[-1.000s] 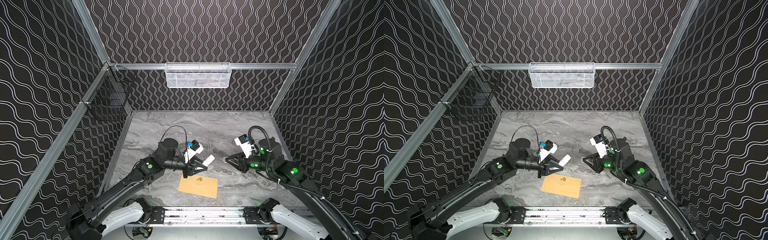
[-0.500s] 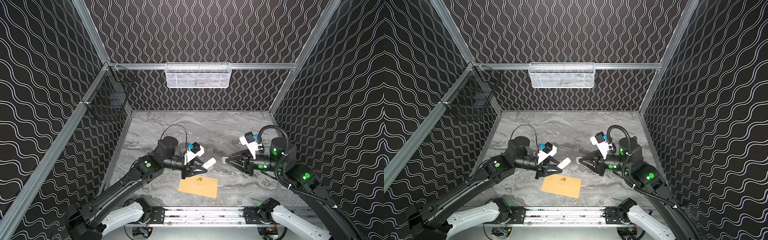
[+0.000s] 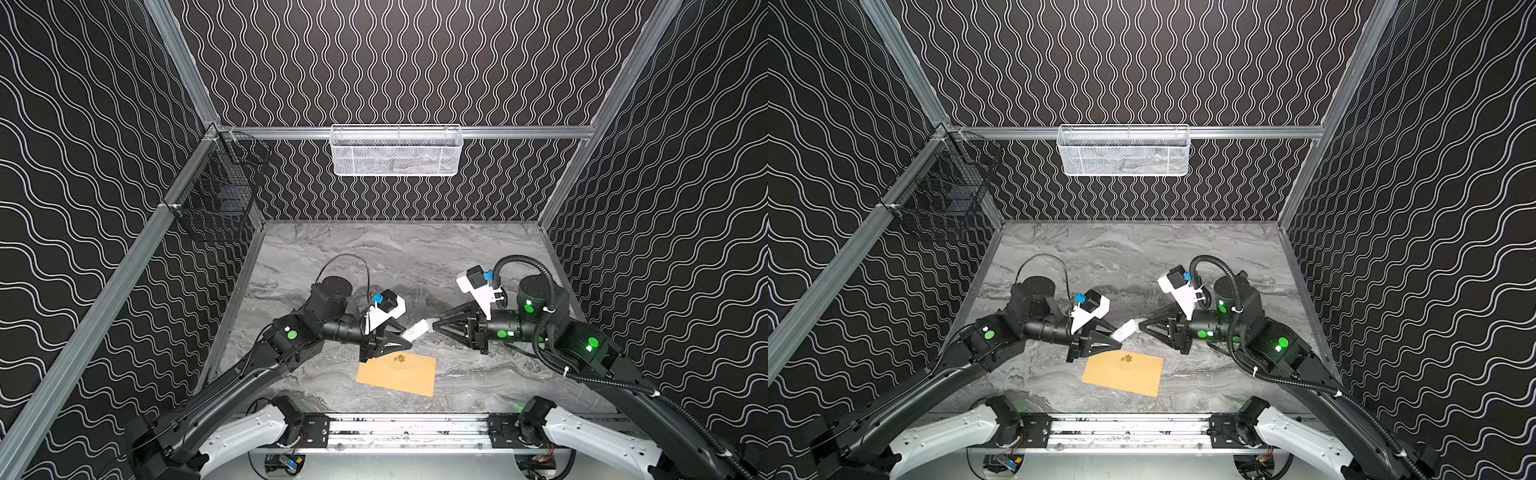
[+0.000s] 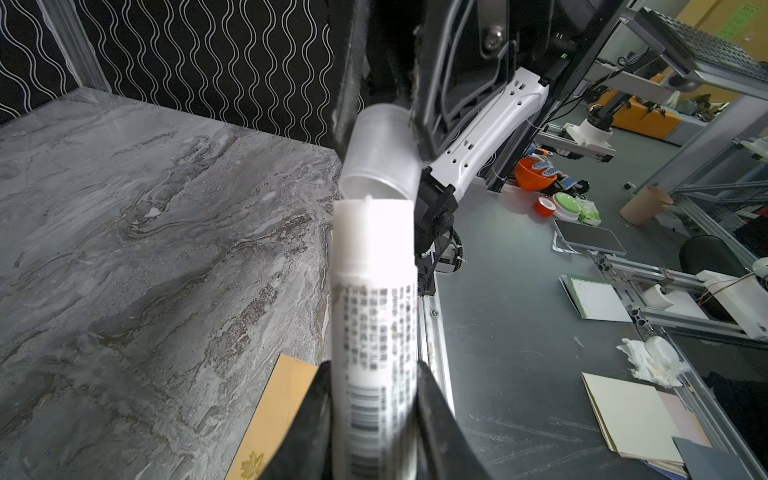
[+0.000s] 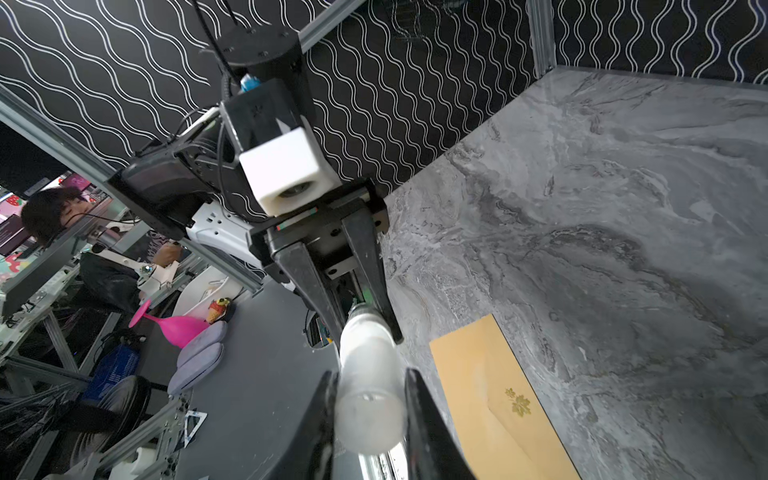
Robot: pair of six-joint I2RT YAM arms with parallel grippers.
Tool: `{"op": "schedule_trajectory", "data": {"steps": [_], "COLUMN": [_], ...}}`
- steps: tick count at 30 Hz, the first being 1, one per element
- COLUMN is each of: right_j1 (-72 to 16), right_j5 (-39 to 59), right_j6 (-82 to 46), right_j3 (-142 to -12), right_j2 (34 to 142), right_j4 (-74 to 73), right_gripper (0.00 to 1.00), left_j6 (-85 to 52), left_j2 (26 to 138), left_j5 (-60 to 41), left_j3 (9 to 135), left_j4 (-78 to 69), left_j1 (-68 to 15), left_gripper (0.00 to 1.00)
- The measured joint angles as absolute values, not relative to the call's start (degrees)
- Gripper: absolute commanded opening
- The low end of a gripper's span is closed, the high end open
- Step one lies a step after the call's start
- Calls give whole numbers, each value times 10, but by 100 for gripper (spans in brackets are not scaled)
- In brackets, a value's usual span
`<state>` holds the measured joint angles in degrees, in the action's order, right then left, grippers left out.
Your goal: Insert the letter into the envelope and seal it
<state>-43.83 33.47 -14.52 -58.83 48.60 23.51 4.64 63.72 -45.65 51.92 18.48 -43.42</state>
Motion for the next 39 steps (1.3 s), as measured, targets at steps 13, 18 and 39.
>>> {"op": "schedule_trajectory", "data": {"steps": [13,18,39], "right_j1": [-457,-462,-478], "right_j5": [337,336,412], "right_j6": [-161,-161,-111], "right_j3": [-582,-582,-619], "right_j2": [512,517,601], "right_j4": [206,206,248], "right_gripper": [2,2,2], "left_j6": [44,44,31], "left_j2": [625,623,599], "left_j5": [-458,-459,-468], "left_j3": [501,499,480], "left_j4": [178,182,218], "left_j1": [-434,-434,-439], "left_gripper": [0,0,0]}}
